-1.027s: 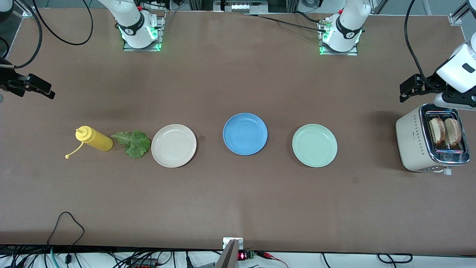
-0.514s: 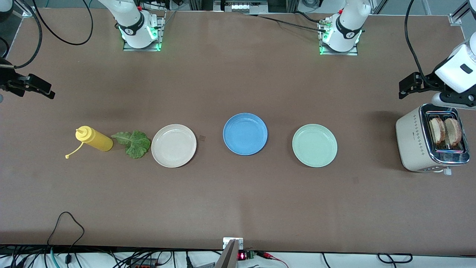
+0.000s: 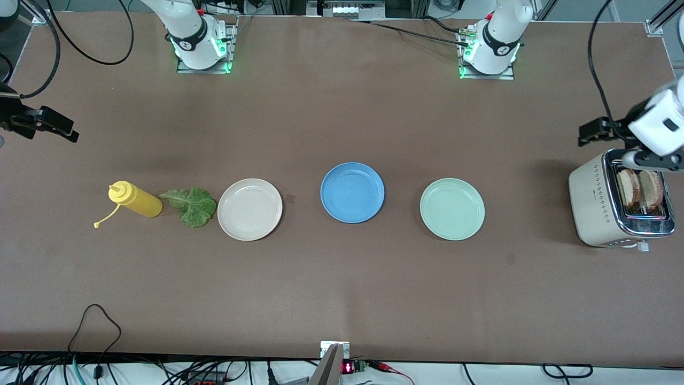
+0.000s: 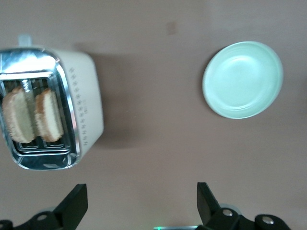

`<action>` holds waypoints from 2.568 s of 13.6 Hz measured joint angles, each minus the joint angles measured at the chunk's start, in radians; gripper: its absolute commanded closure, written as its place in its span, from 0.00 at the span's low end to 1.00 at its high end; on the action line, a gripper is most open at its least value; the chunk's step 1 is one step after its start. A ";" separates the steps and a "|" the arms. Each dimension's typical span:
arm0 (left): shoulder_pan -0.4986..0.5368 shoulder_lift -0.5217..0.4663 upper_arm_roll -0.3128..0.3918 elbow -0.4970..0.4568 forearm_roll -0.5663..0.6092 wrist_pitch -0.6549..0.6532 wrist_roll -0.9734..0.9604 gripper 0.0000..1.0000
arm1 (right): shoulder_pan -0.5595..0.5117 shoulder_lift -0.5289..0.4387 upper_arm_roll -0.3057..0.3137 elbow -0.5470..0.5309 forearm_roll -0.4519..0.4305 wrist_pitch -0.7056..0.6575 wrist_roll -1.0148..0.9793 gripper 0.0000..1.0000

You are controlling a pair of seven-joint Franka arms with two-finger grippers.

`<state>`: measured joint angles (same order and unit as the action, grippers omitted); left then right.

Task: Make sandwich in blue plate with both arms
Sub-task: 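Move the left gripper over the toaster toward the bread slices, then lower the left gripper and grasp a bread slice in the toaster, then lift the bread slice out and carry it to the blue plate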

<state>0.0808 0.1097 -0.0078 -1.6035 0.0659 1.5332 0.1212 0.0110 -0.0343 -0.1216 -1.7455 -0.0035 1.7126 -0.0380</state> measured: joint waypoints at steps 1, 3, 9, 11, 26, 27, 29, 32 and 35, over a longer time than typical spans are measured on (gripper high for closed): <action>0.033 0.023 0.002 -0.001 0.037 0.017 0.033 0.05 | 0.000 0.000 0.000 0.000 0.000 0.000 0.000 0.00; 0.074 0.065 0.006 -0.009 0.127 0.109 0.116 0.08 | 0.000 0.000 0.000 0.000 -0.001 0.000 0.000 0.00; 0.188 0.093 0.007 -0.221 0.168 0.519 0.246 0.24 | 0.000 0.001 -0.002 0.000 -0.002 0.000 0.000 0.00; 0.205 0.096 0.007 -0.293 0.168 0.607 0.252 0.36 | 0.000 0.002 -0.002 0.000 -0.003 0.000 0.000 0.00; 0.247 0.009 -0.142 -0.223 0.168 0.414 0.257 0.98 | 0.000 0.002 -0.002 0.000 -0.004 0.008 0.000 0.00; 0.246 -0.002 -0.188 -0.175 0.168 0.319 0.255 0.99 | 0.000 0.002 -0.002 0.000 -0.004 0.008 0.000 0.00; 0.243 -0.011 -0.294 -0.090 0.167 0.148 0.220 0.99 | 0.000 0.003 -0.001 0.000 -0.004 0.008 0.000 0.00; 0.235 0.005 -0.457 -0.060 0.166 0.019 0.115 0.99 | 0.001 0.003 -0.001 0.000 -0.004 0.010 0.000 0.00; 0.195 0.087 -0.618 -0.062 0.163 -0.010 0.063 0.99 | 0.001 0.003 -0.002 0.000 -0.004 0.017 0.000 0.00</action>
<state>0.2755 0.1968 -0.6257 -1.6656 0.2293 1.5230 0.1840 0.0120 -0.0315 -0.1231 -1.7455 -0.0075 1.7293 -0.0381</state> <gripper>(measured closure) 0.938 0.000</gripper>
